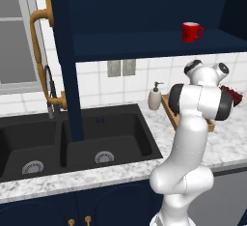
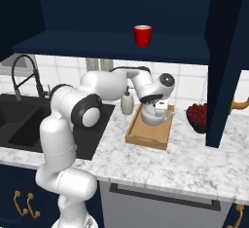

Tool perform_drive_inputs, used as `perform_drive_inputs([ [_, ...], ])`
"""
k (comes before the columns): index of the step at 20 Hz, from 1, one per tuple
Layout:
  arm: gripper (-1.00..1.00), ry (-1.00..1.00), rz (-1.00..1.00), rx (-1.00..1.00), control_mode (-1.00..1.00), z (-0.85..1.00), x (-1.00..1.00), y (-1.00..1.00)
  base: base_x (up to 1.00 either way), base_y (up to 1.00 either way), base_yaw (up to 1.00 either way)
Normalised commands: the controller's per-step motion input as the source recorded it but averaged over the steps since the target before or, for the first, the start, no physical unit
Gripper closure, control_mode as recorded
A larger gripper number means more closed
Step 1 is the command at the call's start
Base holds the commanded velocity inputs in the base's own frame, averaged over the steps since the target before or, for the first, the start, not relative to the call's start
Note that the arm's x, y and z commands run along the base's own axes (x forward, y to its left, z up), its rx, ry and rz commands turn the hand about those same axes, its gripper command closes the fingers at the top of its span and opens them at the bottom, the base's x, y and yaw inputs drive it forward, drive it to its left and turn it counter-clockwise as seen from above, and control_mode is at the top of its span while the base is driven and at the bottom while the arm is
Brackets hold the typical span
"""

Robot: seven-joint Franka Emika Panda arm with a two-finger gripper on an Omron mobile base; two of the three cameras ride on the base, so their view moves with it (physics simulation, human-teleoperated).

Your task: Pick the kettle from the counter and place it on the tray. Then pick the mug from the cabinet and place it on the tray. Then close the cabinet doors.

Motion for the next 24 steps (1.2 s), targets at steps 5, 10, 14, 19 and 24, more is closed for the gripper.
perform_drive_inputs([
  [5, -1.0, -0.01, 0.0, 0.0, -1.0, 0.16, -0.07, 0.0, 0.0, 0.0, 0.0],
  [10, -1.0, -0.11, 0.0, 0.0, -1.0, 0.16, -0.27, 0.03, 0.0, 0.0, 0.0],
  [14, -1.0, -0.17, 0.0, 0.0, -1.0, 0.0, -0.23, 0.08, 0.0, 0.0, 0.0],
  [19, -1.0, -0.12, 0.0, 0.0, -1.0, 0.25, -0.49, 0.11, 0.0, 0.0, 0.0],
  [24, -1.0, -0.11, 0.0, -0.02, -1.0, 0.22, -0.76, 0.08, 0.0, 0.0, 0.0],
])
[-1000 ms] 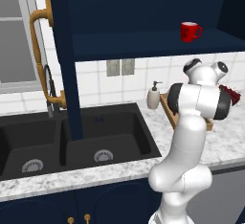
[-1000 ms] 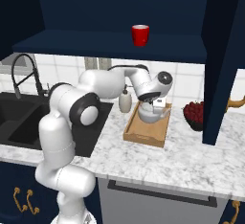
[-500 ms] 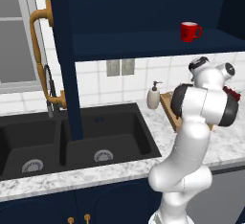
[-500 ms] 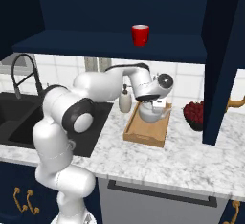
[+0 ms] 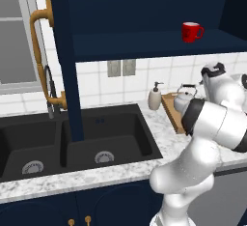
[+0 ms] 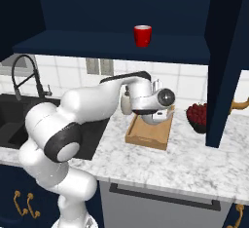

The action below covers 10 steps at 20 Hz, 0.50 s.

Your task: Pick the kettle from the counter and place it on the tray. Then pick the mug from the cabinet and place it on the tray. Then close the cabinet doors.

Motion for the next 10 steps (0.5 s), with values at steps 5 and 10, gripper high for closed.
perform_drive_inputs([
  [5, -1.0, -0.11, 0.02, -0.15, -1.0, 0.34, -0.84, 0.13, 0.0, 0.0, 0.0],
  [10, -1.0, -0.27, 0.0, -0.23, -1.0, 0.71, -0.7, 0.13, 0.0, 0.0, 0.0],
])
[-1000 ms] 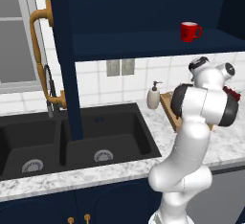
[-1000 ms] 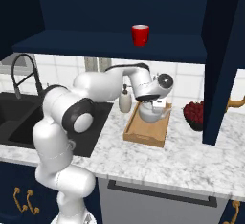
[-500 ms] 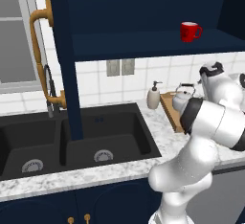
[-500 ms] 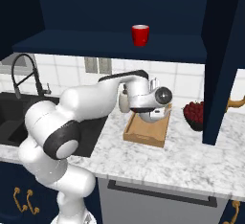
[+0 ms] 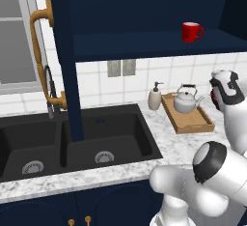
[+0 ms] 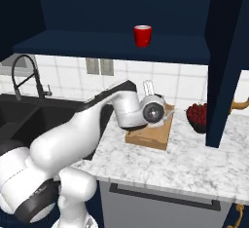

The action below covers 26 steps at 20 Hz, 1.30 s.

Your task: Pick the kettle from the counter and place it on the tray. Then pick the mug from the cabinet and place it on the tray. Then close the cabinet doors.

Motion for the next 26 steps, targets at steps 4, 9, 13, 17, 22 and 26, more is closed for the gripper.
perform_drive_inputs([
  [4, -1.0, -0.34, 0.01, -0.33, -1.0, 0.77, -0.45, 0.25, 0.0, 0.0, 0.0],
  [9, -1.0, -0.23, 0.03, -0.37, -1.0, 0.76, -0.21, 0.25, 0.0, 0.0, 0.0],
  [13, -1.0, -0.13, 0.01, -0.38, -1.0, 0.79, -0.08, 0.12, 0.0, 0.0, 0.0],
  [17, -1.0, 0.01, 0.0, -0.32, -1.0, 0.65, 0.0, 0.06, 0.0, 0.0, 0.0],
  [22, -1.0, 0.08, 0.0, -0.14, -1.0, 0.37, 0.01, 0.14, 0.0, 0.0, 0.0],
  [26, -1.0, 0.06, 0.0, -0.01, -1.0, 0.02, 0.0, 0.02, 0.0, 0.0, 0.0],
])
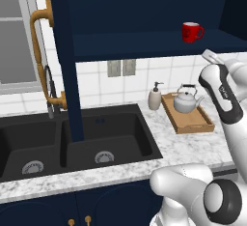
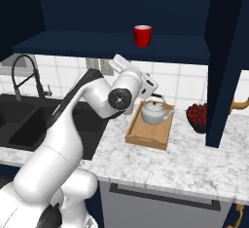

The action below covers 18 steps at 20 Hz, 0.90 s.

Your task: Pick the kettle from the counter and place it on the tray. Then pick the mug from the cabinet and place it on the tray. Then close the cabinet doors.

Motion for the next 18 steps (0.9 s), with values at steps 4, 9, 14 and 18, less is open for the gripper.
perform_drive_inputs([
  [4, -1.0, 0.01, -0.03, -0.01, -1.0, 0.11, 0.04, 0.0, 0.0, 0.0, 0.0],
  [9, -1.0, 0.0, -0.05, -0.07, -1.0, 0.54, 0.03, -0.02, 0.0, 0.0, 0.0],
  [14, -1.0, 0.02, -0.01, -0.12, -1.0, 0.37, 0.19, 0.02, 0.0, 0.0, 0.0],
  [18, -1.0, 0.0, 0.07, -0.13, -1.0, 0.13, 0.06, 0.0, 0.0, 0.0, 0.0],
])
